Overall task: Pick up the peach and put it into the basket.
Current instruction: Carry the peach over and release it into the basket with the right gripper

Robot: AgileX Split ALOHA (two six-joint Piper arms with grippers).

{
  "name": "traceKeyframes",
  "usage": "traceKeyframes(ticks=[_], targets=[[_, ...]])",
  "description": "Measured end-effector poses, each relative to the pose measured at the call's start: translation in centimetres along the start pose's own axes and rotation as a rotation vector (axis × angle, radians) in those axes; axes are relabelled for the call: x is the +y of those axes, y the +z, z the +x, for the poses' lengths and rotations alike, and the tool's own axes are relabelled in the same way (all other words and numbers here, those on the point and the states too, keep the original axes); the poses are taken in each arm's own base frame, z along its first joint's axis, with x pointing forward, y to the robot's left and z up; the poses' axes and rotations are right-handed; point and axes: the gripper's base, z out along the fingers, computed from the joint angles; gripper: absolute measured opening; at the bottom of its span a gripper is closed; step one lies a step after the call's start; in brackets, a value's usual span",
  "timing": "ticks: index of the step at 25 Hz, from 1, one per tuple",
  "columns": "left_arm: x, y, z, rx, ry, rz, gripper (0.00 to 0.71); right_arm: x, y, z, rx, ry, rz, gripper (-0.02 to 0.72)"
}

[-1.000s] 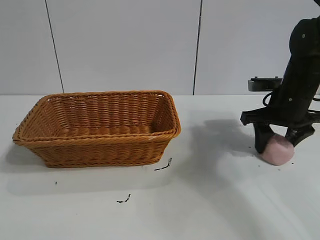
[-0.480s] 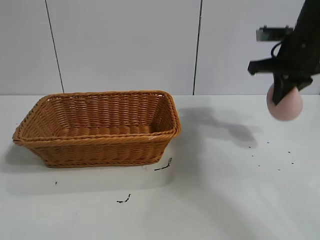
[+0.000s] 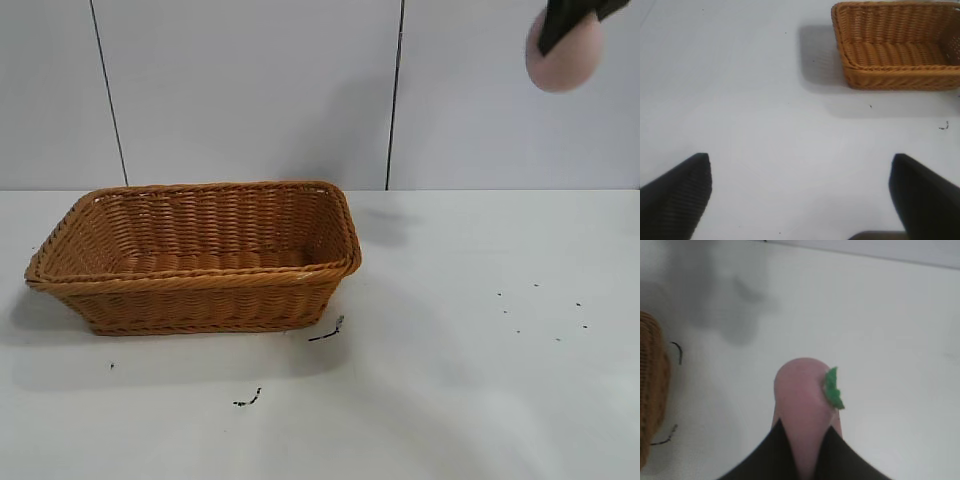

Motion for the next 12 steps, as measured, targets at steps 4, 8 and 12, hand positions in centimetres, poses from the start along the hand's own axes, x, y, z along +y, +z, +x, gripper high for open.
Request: traceKeyframes(ticks=[4, 8, 12], targets=[[0.0, 0.0, 0.0, 0.000, 0.000, 0.000, 0.693, 6.2, 2.7, 0.0, 0.012, -0.108, -0.079, -0.012], [0.0, 0.0, 0.0, 0.000, 0.000, 0.000, 0.693, 10.4, 6.7, 0.6, 0.020, -0.171, -0.127, -0.012], [0.0, 0.0, 0.0, 0.000, 0.000, 0.000, 0.693, 12.7, 12.3, 2.3, 0.084, -0.205, -0.143, -0.012]])
